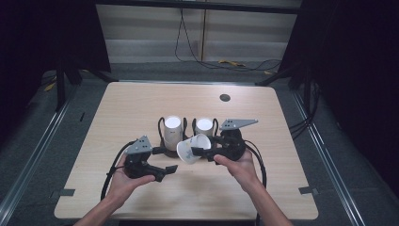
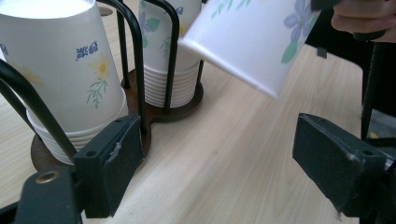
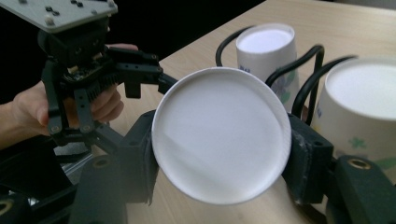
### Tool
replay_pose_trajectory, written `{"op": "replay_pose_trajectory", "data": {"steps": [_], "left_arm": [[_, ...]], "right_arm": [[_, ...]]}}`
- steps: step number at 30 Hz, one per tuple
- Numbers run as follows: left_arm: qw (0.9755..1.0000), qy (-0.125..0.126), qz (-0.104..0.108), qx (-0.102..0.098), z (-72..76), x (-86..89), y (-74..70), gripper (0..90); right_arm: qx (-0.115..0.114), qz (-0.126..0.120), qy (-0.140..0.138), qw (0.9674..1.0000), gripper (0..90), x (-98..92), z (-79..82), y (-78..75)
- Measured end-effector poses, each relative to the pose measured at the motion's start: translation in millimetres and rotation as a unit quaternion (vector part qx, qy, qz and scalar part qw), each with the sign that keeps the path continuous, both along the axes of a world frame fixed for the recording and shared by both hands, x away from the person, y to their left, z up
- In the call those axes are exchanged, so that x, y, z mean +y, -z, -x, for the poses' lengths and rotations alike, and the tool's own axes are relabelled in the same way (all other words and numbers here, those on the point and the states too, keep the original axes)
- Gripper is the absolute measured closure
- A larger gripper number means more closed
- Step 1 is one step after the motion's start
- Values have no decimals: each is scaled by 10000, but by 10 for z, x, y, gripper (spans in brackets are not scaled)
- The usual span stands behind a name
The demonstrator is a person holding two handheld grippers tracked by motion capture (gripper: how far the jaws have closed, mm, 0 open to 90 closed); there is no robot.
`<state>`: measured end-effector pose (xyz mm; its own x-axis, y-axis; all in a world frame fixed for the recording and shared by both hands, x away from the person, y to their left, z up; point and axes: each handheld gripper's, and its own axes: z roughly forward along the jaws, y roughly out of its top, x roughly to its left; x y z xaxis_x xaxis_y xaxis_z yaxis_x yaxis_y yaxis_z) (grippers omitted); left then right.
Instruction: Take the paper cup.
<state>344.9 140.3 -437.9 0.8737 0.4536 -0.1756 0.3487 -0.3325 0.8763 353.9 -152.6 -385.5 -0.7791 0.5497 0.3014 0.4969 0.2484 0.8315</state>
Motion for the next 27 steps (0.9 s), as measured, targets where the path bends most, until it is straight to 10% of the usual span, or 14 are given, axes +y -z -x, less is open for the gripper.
{"op": "replay_pose_trajectory", "data": {"steps": [27], "left_arm": [[9989, 442, 103, -78, 63, -86, 84, 158]], "right_arm": [[184, -448, -78, 9988, 379, 13, 191, 424]]}}
